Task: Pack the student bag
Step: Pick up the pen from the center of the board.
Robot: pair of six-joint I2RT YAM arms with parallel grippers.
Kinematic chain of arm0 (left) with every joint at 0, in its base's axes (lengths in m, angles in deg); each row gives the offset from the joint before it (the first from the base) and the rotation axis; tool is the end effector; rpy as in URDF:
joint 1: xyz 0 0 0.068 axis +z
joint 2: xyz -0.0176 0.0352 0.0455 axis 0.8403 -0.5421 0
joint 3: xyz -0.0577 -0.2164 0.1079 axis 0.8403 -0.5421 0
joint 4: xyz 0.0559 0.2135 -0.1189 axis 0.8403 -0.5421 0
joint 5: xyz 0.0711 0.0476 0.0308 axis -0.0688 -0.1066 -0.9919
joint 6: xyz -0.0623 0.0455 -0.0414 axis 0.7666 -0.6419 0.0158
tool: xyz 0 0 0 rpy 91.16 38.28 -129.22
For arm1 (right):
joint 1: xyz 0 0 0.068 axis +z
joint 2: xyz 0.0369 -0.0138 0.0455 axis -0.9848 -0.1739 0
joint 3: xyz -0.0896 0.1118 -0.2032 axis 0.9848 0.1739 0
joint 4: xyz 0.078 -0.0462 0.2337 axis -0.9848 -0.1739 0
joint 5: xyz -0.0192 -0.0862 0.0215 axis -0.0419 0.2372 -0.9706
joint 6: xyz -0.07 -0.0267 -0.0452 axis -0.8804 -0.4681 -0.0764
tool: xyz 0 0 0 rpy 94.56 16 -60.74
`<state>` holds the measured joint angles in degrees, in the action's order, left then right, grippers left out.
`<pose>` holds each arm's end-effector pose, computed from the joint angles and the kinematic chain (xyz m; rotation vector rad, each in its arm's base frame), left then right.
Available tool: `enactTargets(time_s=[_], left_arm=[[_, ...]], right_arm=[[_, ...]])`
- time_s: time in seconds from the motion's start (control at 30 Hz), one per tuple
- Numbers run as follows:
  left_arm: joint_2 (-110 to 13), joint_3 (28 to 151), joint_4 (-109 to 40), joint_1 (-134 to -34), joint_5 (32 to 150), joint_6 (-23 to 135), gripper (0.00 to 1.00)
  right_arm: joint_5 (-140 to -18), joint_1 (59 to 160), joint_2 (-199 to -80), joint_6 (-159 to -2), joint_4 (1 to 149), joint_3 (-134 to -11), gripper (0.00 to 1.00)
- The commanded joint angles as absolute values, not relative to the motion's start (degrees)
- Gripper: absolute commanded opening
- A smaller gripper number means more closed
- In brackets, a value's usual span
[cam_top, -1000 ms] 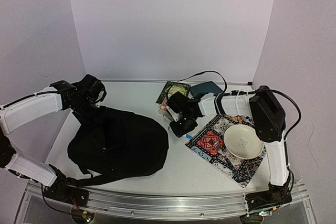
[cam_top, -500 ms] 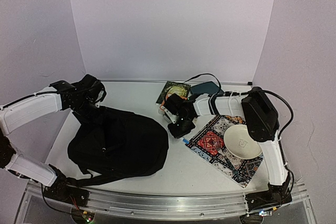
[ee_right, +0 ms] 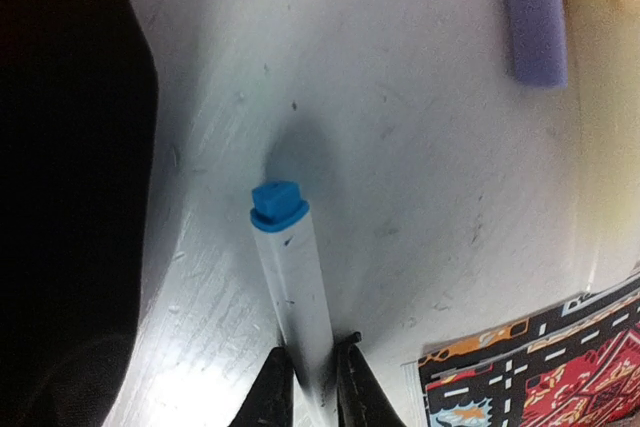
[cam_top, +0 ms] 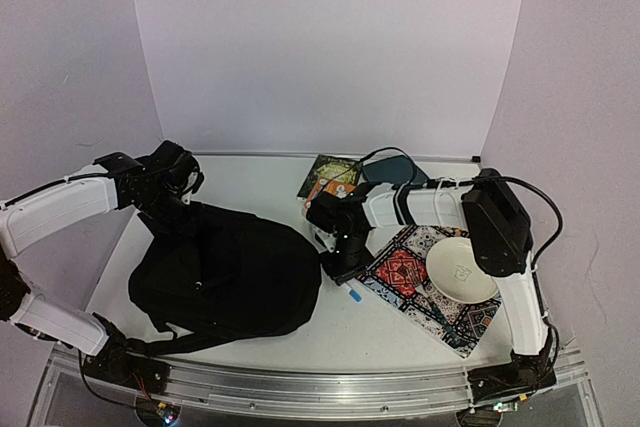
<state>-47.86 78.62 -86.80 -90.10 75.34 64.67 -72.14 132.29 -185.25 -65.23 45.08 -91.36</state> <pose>0.2286 -0.1361 0.2141 0.2546 2.6535 -0.1265 0.2820 0.3664 0.0949 -0.7204 2.6430 0.4129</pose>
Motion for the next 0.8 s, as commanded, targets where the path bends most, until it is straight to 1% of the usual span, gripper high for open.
enactTargets(time_s=[0.0,0.1,0.2,0.3,0.53,0.77], left_arm=[[-47.09,81.64,-86.33,-89.87,75.83,63.67,0.0],[-46.83,81.46,-86.12,-89.87,76.56,63.82,0.0],[-46.55,81.4,-85.88,-89.87,77.94,63.89,0.0],[-46.54,81.4,-85.57,-89.87,79.35,63.82,0.0],[-46.35,81.12,-83.84,-89.87,82.73,64.64,0.0],[-46.73,80.87,-82.53,-89.87,85.82,65.42,0.0]], right_arm=[[-72.64,132.7,-189.51,-63.94,34.79,-94.54,0.18],[-72.3,132.7,-191.69,-64.29,33.87,-96.79,0.21],[-72.05,132.72,-192.82,-64.81,33.3,-97.68,0.2],[-71.57,132.7,-192.3,-65.03,33.15,-97.79,0.12],[-71.51,132.44,-185.24,-64.67,36.78,-95.53,0.0],[-71.78,131.86,-177.31,-62.58,39.81,-93.48,0.0]])
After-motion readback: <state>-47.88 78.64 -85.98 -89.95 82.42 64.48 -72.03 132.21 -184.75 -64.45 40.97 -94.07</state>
